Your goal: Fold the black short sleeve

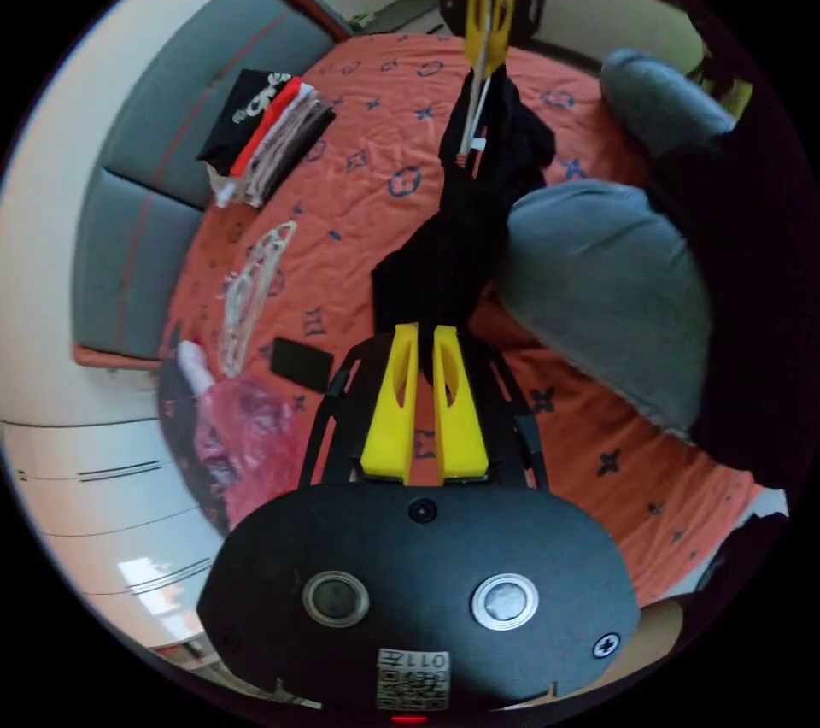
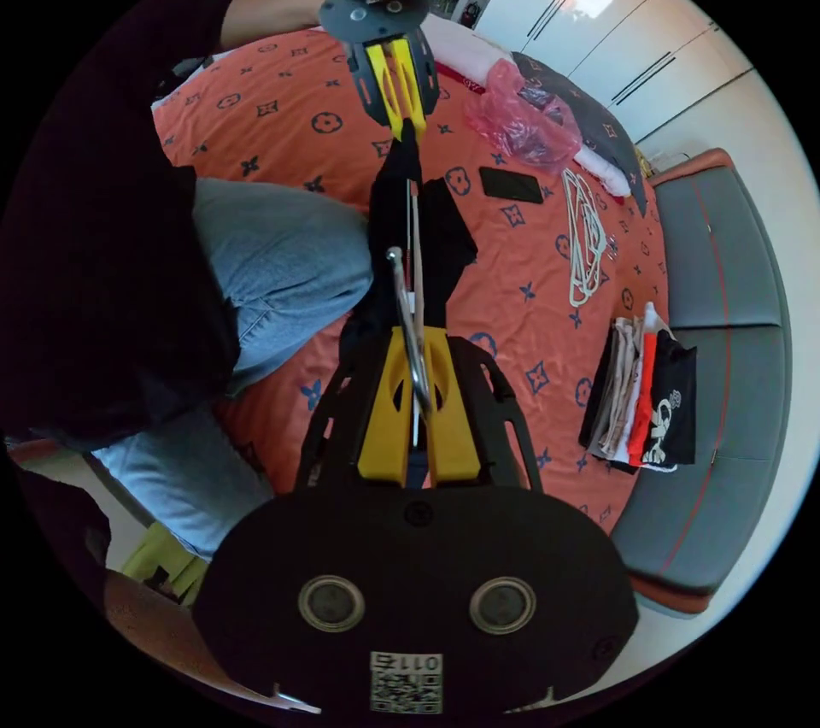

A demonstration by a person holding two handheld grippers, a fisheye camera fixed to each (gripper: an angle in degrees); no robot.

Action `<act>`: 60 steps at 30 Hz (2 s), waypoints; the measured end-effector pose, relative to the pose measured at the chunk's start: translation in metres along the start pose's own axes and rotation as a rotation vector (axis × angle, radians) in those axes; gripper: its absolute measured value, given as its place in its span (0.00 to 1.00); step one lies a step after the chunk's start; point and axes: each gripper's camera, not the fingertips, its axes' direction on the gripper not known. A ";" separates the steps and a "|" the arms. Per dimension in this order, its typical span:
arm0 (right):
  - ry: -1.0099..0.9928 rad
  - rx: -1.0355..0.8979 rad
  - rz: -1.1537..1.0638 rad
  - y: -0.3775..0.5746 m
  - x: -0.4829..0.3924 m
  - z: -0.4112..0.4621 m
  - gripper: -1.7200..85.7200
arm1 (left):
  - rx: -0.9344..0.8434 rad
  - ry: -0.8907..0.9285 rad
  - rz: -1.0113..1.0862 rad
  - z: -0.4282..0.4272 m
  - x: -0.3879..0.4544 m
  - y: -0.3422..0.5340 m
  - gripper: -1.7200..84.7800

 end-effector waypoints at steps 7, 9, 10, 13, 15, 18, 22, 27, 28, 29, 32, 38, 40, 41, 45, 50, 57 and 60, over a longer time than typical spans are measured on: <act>-0.043 0.002 0.073 0.059 0.022 -0.008 0.07 | 0.024 0.030 -0.077 0.015 -0.030 0.007 0.02; -0.079 0.069 0.138 0.083 0.034 -0.015 0.07 | 0.061 0.087 -0.147 0.024 -0.043 0.010 0.02; -0.092 0.094 0.160 0.088 0.038 -0.017 0.06 | 0.066 0.086 -0.170 0.026 -0.047 0.010 0.02; -0.127 0.261 0.251 0.116 0.052 -0.032 0.05 | 0.094 0.111 -0.304 0.044 -0.068 0.005 0.02; -0.100 0.407 0.339 0.134 0.066 -0.046 0.05 | 0.212 0.178 -0.353 0.049 -0.076 -0.010 0.02; -0.082 0.461 0.345 0.148 0.081 -0.062 0.05 | 0.121 -0.017 -0.350 0.063 -0.074 -0.046 0.02; -0.039 0.384 0.384 0.177 0.099 -0.068 0.05 | 0.077 0.162 -0.616 0.103 -0.120 -0.039 0.02; -0.008 0.551 0.603 0.238 0.139 -0.073 0.06 | 0.325 0.265 -0.648 0.112 -0.138 -0.041 0.02; 0.009 0.563 0.623 0.240 0.146 -0.073 0.06 | 0.362 0.272 -0.628 0.109 -0.139 -0.047 0.02; 0.044 0.571 0.655 0.239 0.162 -0.072 0.06 | 0.401 0.242 -0.595 0.105 -0.140 -0.064 0.02; 0.137 0.536 0.659 0.219 0.213 -0.074 0.07 | 0.422 0.176 -0.554 0.106 -0.148 -0.118 0.02; 0.087 0.276 0.517 0.131 0.354 -0.063 0.08 | 0.593 0.309 -0.760 0.157 -0.167 -0.210 0.02; -0.004 0.190 0.475 0.100 0.399 -0.035 0.07 | 0.613 0.338 -0.739 0.177 -0.170 -0.228 0.02; -0.058 0.153 0.453 0.080 0.428 -0.011 0.07 | 0.597 0.326 -0.661 0.186 -0.172 -0.241 0.02; -0.321 0.025 0.365 0.005 0.529 0.094 0.07 | 0.576 0.346 -0.485 0.218 -0.188 -0.256 0.02; -0.411 -0.031 0.286 -0.076 0.613 0.209 0.07 | 0.526 0.401 -0.425 0.247 -0.208 -0.279 0.02; -0.058 -0.100 0.454 -0.079 0.653 0.277 0.17 | 0.477 0.430 -0.414 0.266 -0.229 -0.300 0.02; -0.042 -0.156 0.414 -0.024 0.618 0.258 0.16 | 0.479 0.479 -0.458 0.267 -0.241 -0.299 0.02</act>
